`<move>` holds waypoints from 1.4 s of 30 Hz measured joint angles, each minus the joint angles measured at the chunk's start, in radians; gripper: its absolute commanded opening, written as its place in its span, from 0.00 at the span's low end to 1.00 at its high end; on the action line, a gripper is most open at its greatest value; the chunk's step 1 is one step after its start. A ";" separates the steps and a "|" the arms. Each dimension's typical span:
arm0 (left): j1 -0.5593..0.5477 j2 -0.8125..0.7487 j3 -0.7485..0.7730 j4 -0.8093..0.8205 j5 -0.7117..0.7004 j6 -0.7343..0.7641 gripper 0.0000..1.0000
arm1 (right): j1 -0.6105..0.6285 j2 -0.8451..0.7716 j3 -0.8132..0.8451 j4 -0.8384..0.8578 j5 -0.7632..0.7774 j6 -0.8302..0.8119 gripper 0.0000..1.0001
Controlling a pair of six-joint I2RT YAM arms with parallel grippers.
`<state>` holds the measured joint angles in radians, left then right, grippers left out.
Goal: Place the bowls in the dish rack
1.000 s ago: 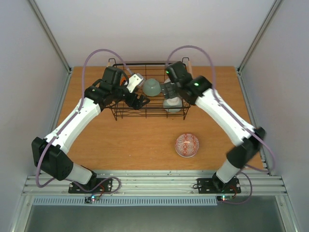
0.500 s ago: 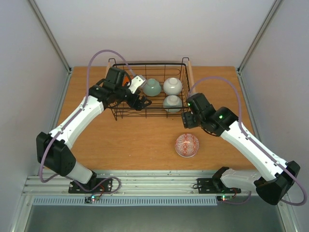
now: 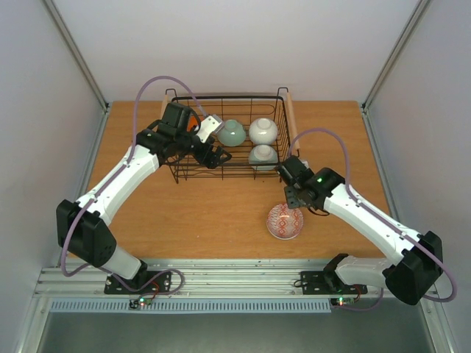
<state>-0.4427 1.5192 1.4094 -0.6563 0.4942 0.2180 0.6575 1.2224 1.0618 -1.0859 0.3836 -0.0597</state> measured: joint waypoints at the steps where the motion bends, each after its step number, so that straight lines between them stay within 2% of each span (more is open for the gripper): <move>1: 0.000 0.000 0.000 0.000 0.000 0.000 0.93 | 0.000 0.000 -0.011 0.001 -0.006 0.007 0.43; 10: 0.000 0.000 0.000 -0.001 0.011 0.000 0.93 | 0.002 -0.011 -0.123 0.014 -0.094 0.093 0.38; 18: 0.000 0.000 0.000 -0.001 0.016 -0.001 0.93 | 0.023 -0.012 -0.150 0.031 -0.127 0.138 0.33; 28: 0.000 0.000 0.000 -0.006 0.019 -0.004 0.93 | 0.030 0.005 -0.169 0.031 -0.117 0.171 0.29; 38: 0.000 0.000 0.000 -0.006 0.023 -0.004 0.93 | 0.053 0.036 -0.178 0.018 -0.086 0.195 0.30; 42: 0.000 0.000 0.000 -0.006 0.023 -0.004 0.93 | 0.071 0.055 -0.178 0.006 -0.068 0.209 0.22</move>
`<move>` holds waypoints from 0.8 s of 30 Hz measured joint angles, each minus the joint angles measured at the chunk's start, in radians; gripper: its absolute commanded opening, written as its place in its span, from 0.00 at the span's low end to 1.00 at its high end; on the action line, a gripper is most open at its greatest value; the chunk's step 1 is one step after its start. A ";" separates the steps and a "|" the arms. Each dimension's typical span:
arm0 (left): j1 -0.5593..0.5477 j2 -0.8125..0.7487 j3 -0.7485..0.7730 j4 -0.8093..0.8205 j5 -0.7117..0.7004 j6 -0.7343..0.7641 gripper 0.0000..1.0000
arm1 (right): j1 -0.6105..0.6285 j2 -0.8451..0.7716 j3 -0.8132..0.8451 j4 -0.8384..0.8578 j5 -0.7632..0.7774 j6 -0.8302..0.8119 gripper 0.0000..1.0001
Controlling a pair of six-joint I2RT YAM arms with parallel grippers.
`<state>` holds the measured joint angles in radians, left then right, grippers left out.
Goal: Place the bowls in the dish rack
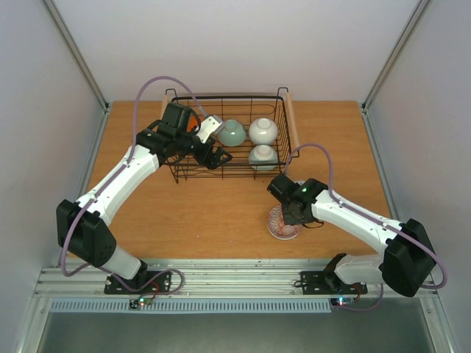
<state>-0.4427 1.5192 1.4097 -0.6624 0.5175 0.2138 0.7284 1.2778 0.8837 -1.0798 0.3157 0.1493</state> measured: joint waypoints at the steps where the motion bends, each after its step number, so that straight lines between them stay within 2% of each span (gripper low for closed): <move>1: 0.000 0.000 0.000 0.000 0.000 0.000 0.93 | 0.003 0.003 0.000 -0.003 0.004 0.003 0.16; 4: 0.000 0.000 0.000 0.000 0.001 0.000 0.93 | 0.011 0.014 0.000 -0.016 0.012 0.013 0.02; 15: 0.000 0.000 0.000 -0.001 0.012 -0.001 0.94 | 0.065 0.011 0.069 -0.088 0.055 0.032 0.01; 24: -0.011 0.041 0.042 -0.053 0.064 -0.003 0.99 | 0.080 -0.109 0.197 -0.128 0.099 -0.019 0.01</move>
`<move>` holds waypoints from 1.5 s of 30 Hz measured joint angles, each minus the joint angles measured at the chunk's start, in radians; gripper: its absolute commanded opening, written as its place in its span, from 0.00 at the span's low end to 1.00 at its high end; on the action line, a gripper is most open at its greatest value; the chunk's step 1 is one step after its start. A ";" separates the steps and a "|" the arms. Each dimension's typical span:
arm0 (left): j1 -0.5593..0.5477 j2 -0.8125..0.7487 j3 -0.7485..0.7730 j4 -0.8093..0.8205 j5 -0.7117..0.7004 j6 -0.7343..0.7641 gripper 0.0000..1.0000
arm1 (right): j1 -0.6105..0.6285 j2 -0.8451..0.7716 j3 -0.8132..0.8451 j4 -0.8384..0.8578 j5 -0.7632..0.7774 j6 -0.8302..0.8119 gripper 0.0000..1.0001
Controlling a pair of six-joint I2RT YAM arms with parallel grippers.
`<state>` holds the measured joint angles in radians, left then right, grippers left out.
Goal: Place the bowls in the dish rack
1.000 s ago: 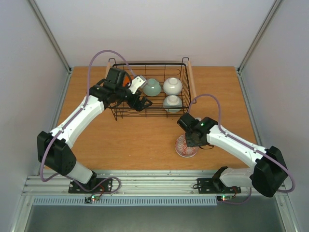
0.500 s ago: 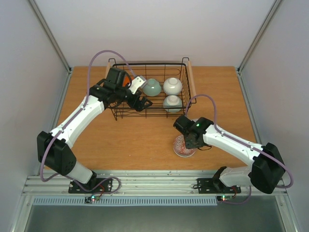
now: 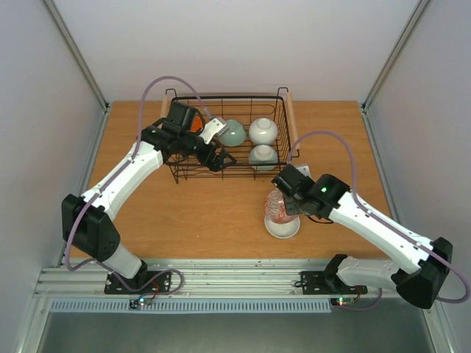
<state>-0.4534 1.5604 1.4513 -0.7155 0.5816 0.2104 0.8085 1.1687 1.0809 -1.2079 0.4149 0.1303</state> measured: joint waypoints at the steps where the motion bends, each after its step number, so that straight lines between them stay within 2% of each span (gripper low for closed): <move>1: -0.006 0.005 0.004 -0.011 0.013 0.003 0.99 | 0.000 -0.015 0.013 0.002 0.003 -0.010 0.01; 5: -0.021 0.008 0.013 -0.042 0.098 0.008 0.99 | 0.000 -0.069 0.036 0.023 0.011 -0.047 0.01; 10: -0.026 0.008 0.021 -0.060 0.291 0.008 0.99 | 0.000 -0.153 0.023 0.102 0.016 -0.107 0.01; 15: -0.026 0.008 0.022 -0.060 0.481 -0.003 0.99 | 0.000 -0.335 -0.086 0.275 -0.004 -0.177 0.01; 20: -0.026 0.009 0.022 -0.042 0.592 -0.035 0.99 | -0.013 -0.540 -0.219 0.433 -0.076 -0.227 0.01; 26: -0.043 0.015 -0.010 0.041 0.673 -0.111 0.99 | -0.023 -0.669 -0.293 0.564 -0.170 -0.256 0.01; 31: -0.105 0.034 -0.028 0.081 0.700 -0.149 1.00 | -0.023 -0.749 -0.354 0.640 -0.256 -0.275 0.01; 38: -0.171 0.035 -0.031 0.120 0.779 -0.192 0.99 | -0.023 -0.821 -0.372 0.676 -0.333 -0.294 0.01; 45: -0.203 0.053 -0.031 0.130 0.785 -0.207 0.99 | -0.023 -0.829 -0.382 0.695 -0.358 -0.307 0.01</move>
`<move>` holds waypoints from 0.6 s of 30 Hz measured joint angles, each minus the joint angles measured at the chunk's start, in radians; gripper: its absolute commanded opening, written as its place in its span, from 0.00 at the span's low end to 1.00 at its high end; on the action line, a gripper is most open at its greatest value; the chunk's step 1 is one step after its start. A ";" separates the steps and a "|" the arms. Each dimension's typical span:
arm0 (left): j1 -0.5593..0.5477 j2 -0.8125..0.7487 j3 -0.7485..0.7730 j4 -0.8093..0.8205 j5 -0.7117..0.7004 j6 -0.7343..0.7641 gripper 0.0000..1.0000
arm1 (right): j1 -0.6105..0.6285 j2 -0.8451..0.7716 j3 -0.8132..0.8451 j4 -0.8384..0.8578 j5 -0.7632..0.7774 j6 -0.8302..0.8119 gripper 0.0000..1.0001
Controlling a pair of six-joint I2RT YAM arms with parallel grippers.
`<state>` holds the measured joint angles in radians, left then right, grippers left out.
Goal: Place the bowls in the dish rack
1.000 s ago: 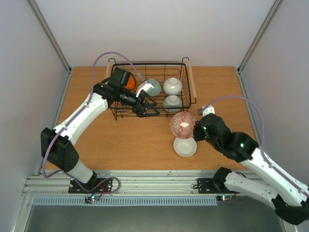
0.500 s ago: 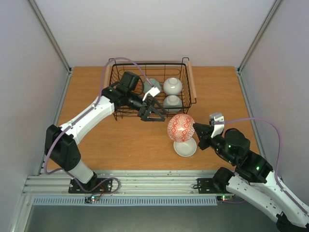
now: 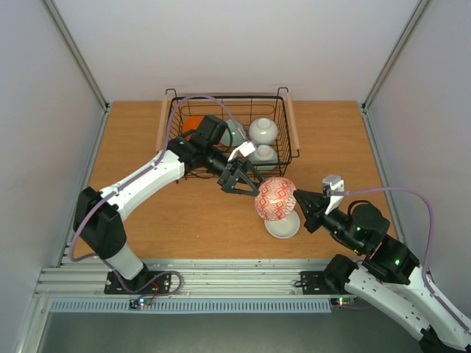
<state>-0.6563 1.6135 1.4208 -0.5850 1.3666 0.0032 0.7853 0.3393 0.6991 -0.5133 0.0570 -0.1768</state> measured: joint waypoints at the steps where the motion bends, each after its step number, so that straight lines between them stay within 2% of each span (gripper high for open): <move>1: -0.007 0.007 0.000 -0.003 -0.001 0.000 0.99 | 0.000 0.000 -0.004 0.000 -0.001 -0.001 0.01; 11: -0.072 0.040 0.033 -0.117 -0.024 0.109 0.97 | 0.000 -0.013 -0.021 -0.002 -0.002 -0.009 0.01; 14: -0.077 0.043 0.040 -0.133 -0.031 0.127 0.86 | 0.000 -0.013 -0.022 -0.002 -0.002 -0.009 0.01; 18: -0.076 0.046 0.044 -0.157 -0.040 0.148 0.64 | 0.000 -0.012 -0.022 0.002 -0.003 -0.011 0.01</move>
<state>-0.7326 1.6596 1.4651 -0.7418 1.3262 0.1516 0.7853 0.3271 0.6773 -0.5110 0.0544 -0.1875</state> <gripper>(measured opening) 0.775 0.032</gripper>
